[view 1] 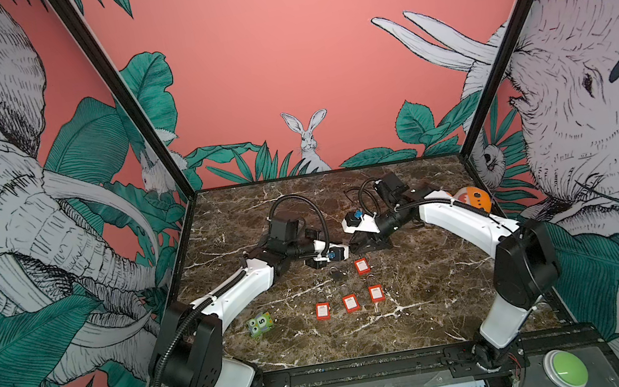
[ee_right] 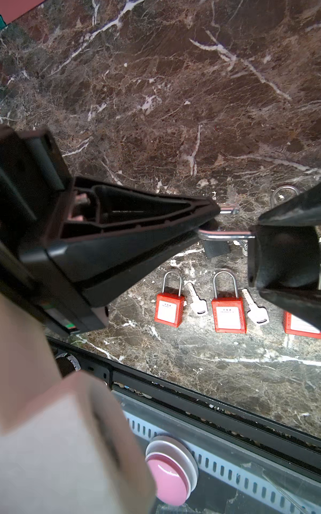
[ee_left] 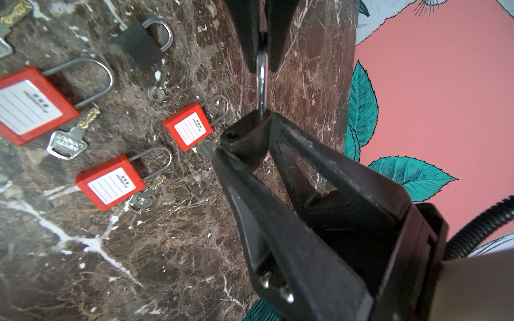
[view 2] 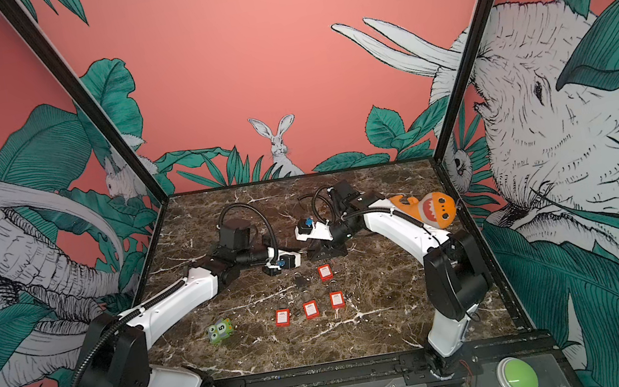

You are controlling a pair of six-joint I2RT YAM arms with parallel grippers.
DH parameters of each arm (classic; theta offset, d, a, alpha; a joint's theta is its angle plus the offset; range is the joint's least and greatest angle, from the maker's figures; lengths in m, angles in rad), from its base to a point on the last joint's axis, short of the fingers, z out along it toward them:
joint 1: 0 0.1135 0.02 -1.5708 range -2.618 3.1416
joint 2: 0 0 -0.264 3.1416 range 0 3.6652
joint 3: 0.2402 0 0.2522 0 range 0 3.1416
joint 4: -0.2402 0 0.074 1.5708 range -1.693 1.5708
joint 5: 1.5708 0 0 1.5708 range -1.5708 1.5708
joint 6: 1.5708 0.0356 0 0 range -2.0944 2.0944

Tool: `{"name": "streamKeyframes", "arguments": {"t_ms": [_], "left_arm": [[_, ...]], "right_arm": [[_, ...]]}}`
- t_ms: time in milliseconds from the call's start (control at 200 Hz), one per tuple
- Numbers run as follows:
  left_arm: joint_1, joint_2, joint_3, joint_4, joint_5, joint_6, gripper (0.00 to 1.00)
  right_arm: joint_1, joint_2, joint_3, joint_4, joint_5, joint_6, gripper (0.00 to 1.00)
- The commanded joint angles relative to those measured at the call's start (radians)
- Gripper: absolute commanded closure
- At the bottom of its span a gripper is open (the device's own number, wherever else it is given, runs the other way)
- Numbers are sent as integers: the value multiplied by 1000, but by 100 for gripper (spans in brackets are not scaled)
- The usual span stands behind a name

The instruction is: Lock with the key

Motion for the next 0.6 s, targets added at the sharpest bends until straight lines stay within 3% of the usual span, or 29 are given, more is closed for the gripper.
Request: {"name": "streamKeyframes", "arguments": {"t_ms": [0,140,225,430,595], "left_arm": [[-5,-13,33,-32,30,-57,100],[-4,1,43,-22,59,-217,100],[-3,19,58,-27,80,-302,100],[15,58,96,-14,181,-531,100],[22,85,102,35,257,-657,100]], "right_arm": [[-1,-9,56,-31,-53,-25,61],[-6,-9,68,-51,-15,-31,35],[-16,-23,74,-72,11,-35,29],[-58,-90,18,-65,103,-14,30],[-67,-110,-21,-75,111,-21,43]]}}
